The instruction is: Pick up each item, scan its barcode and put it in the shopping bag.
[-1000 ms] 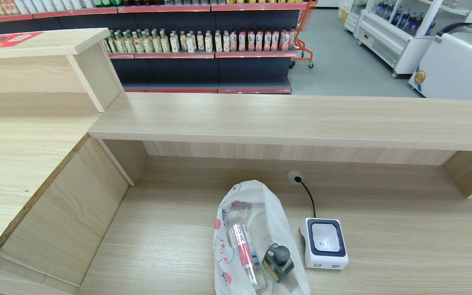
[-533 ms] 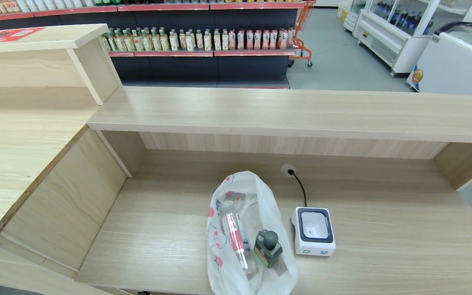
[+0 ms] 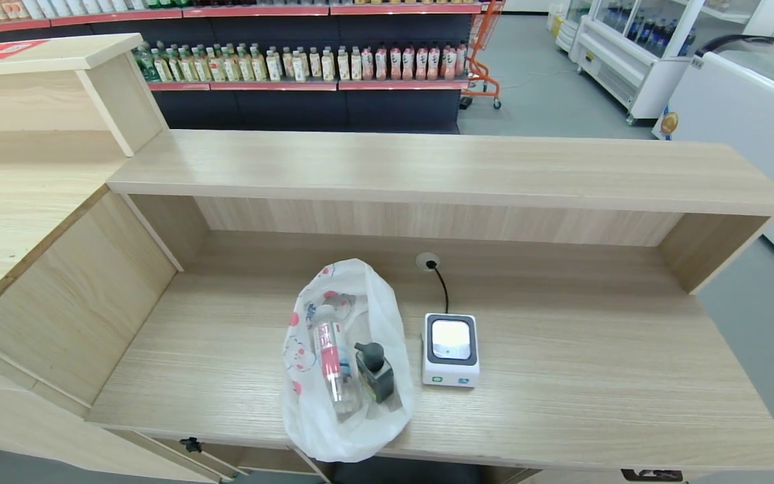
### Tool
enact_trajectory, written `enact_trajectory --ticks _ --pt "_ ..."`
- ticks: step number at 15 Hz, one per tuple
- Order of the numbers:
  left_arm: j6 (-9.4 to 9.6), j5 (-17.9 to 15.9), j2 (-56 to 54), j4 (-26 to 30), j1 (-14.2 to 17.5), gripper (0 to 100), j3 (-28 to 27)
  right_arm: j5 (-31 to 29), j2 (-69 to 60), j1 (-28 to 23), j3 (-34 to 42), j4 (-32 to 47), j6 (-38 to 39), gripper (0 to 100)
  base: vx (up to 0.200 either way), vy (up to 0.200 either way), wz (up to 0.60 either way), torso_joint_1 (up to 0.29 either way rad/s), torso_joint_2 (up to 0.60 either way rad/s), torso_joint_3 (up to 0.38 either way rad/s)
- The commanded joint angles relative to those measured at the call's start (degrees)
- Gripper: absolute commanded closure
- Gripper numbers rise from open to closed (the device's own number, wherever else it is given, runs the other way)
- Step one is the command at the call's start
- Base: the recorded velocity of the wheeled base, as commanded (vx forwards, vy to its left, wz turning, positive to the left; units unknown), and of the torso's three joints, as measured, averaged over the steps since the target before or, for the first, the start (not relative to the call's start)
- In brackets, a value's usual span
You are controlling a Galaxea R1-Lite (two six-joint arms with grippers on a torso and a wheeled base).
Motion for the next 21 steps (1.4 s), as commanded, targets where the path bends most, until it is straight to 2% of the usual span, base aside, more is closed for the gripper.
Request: enact_trajectory --ticks 1,7,14,20,21 --pt "-0.02 0.1 0.2 0.0 0.0 0 0.0 0.0 0.1 0.0 0.0 0.0 0.0 0 0.000 -0.200 0.00 0.002 0.00 0.002" --pt "-0.20 0.1 -0.1 0.0 0.0 0 0.0 0.0 0.1 0.0 0.0 0.0 0.0 0 0.000 -0.033 0.00 0.000 0.00 0.000" --pt "-0.20 0.1 -0.1 0.0 0.0 0 0.0 0.0 0.1 0.0 0.0 0.0 0.0 0 0.200 0.000 0.00 0.006 0.00 -0.002" --pt "-0.20 0.1 -0.1 0.0 0.0 0 0.0 0.0 0.1 0.0 0.0 0.0 0.0 0 0.000 0.000 0.00 0.000 0.00 0.000" --pt "-0.20 0.1 -0.2 0.0 0.0 0 0.0 0.0 0.1 0.0 0.0 0.0 0.0 100 0.000 0.000 0.00 0.000 0.00 0.000"
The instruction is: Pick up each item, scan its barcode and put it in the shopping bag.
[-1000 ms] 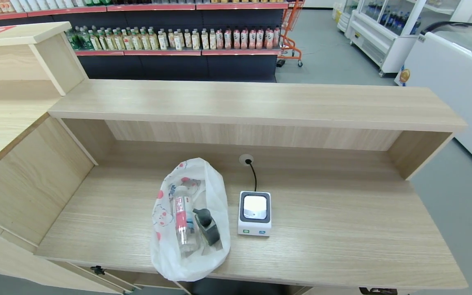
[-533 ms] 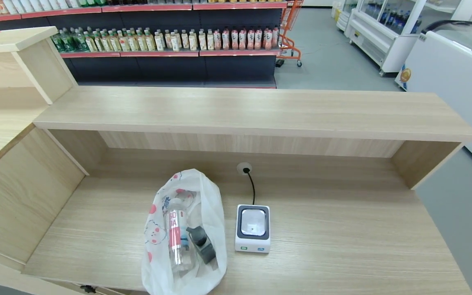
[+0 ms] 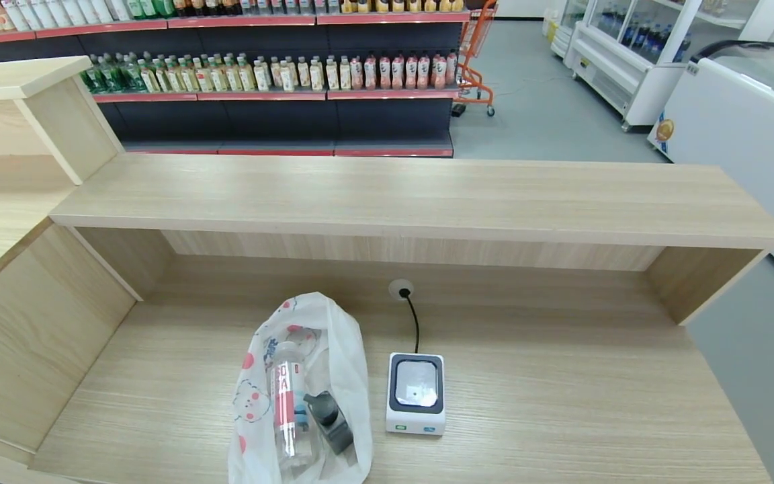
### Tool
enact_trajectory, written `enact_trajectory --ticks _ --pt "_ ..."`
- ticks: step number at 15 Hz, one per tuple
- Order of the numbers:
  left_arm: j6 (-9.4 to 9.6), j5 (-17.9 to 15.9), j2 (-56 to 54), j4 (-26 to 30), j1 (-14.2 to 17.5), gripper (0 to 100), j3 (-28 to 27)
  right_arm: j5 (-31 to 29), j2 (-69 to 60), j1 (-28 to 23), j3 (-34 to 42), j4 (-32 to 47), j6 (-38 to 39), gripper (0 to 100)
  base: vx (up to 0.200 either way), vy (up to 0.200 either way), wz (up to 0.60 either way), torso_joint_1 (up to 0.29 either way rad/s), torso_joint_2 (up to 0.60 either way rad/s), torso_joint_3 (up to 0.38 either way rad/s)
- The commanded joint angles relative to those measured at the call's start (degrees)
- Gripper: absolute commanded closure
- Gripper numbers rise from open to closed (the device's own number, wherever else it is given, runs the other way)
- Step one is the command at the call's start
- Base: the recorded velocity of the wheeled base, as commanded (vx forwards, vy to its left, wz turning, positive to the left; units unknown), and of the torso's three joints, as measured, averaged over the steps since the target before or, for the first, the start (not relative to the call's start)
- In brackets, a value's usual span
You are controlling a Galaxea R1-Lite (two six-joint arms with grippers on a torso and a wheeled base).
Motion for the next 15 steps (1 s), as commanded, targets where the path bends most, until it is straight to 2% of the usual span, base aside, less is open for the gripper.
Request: enact_trajectory --ticks 1,15 --pt "-0.02 0.0 0.0 0.0 0.0 0 0.0 0.0 0.1 0.0 0.0 0.0 0.0 100 0.000 0.000 0.00 0.000 0.00 0.000" --pt "-0.02 0.0 0.0 0.0 0.0 0 0.0 0.0 0.1 0.0 0.0 0.0 -0.1 100 0.000 0.000 0.00 0.000 0.00 0.000"
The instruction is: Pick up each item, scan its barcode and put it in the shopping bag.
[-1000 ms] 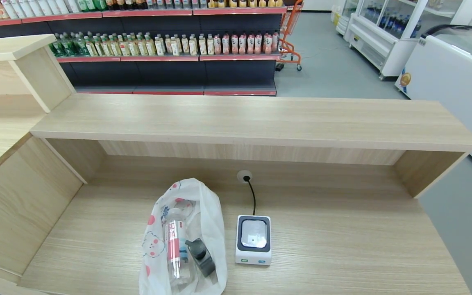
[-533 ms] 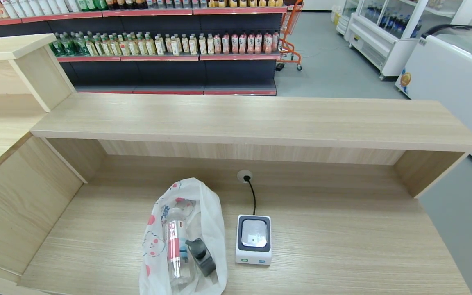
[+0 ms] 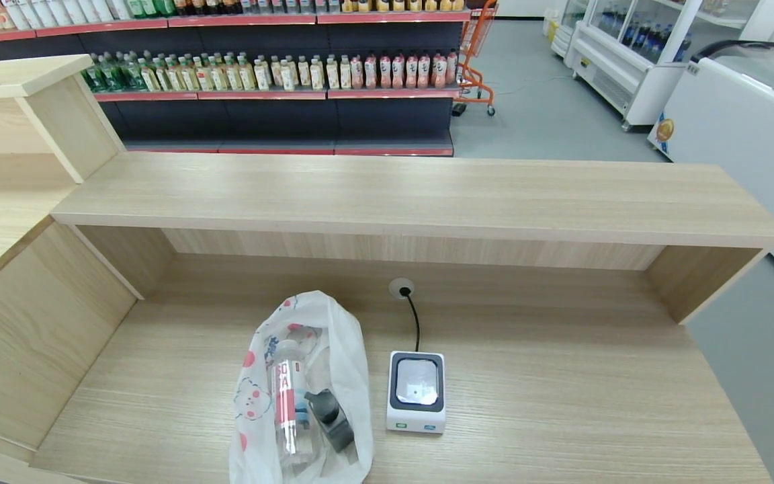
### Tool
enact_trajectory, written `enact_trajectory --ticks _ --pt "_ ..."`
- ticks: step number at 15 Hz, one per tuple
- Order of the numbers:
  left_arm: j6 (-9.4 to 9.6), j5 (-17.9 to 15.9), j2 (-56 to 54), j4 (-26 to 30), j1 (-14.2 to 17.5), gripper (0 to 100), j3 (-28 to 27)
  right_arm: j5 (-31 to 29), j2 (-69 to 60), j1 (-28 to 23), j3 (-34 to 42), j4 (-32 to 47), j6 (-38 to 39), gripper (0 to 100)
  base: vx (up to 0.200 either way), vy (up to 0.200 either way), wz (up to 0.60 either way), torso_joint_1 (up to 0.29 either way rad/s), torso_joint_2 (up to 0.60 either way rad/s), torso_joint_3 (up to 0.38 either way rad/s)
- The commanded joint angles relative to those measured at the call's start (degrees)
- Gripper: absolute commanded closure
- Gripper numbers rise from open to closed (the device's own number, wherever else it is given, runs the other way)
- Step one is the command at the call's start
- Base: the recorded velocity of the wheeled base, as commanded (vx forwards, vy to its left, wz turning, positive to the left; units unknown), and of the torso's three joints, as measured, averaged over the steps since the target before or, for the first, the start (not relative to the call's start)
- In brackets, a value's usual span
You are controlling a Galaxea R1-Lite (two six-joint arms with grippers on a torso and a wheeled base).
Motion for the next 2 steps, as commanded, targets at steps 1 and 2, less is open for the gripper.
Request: enact_trajectory --ticks 1,2 --pt "-0.02 0.0 0.0 0.0 0.0 0 0.0 0.0 0.1 0.0 0.0 0.0 -0.2 100 0.000 0.000 0.00 0.000 0.00 0.000" --pt "-0.02 0.0 0.0 0.0 0.0 0 0.0 0.0 0.1 0.0 0.0 0.0 -0.3 100 0.000 0.000 0.00 0.000 0.00 0.000"
